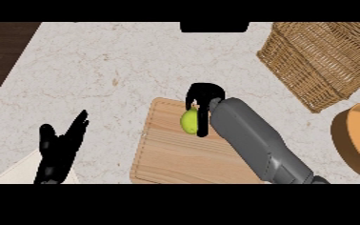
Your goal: Pick the pear from the cutting board and place it in the basket
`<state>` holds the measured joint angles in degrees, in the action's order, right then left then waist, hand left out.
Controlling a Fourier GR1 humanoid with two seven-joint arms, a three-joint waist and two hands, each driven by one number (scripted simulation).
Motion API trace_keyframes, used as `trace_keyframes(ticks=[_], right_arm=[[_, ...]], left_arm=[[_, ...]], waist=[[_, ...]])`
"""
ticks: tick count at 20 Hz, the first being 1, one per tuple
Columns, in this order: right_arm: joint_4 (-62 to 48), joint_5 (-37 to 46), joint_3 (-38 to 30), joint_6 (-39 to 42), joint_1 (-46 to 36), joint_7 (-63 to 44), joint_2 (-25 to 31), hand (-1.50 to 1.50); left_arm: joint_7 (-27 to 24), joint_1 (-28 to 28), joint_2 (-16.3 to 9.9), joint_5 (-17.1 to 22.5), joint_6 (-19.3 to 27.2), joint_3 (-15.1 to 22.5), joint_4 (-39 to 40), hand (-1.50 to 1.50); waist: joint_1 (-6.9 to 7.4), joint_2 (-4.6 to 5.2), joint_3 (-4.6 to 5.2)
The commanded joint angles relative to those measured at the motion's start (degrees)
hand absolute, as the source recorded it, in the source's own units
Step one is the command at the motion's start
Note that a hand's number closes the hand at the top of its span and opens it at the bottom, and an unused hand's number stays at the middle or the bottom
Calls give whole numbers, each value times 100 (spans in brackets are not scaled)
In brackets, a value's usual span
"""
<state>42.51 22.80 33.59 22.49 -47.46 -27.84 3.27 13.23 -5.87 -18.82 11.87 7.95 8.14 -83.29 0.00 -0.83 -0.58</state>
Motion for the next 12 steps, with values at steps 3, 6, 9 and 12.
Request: trace_keyframes(ticks=[3, 6, 9, 12], right_arm=[[1449, 1004, 1171, -279, 824, 1882, 1444, 150], [2101, 1335, 1469, -692, 1225, 2618, 2244, 150], [2820, 1544, 1391, -1553, 1776, 3328, 3144, 150], [3485, 1090, 641, -2175, 2174, 3906, 3923, 150]], left_arm=[[86, -346, 27, 66, 148, -166, 258, 0], [101, -597, -112, 80, 158, -268, 115, 0], [102, -663, -45, 154, 126, -268, 64, 0], [-96, -766, -73, 146, 107, -354, 61, 0]], waist=[[-480, -92, 48], [-660, -158, 40], [-728, -94, 46], [-698, -66, 55]])
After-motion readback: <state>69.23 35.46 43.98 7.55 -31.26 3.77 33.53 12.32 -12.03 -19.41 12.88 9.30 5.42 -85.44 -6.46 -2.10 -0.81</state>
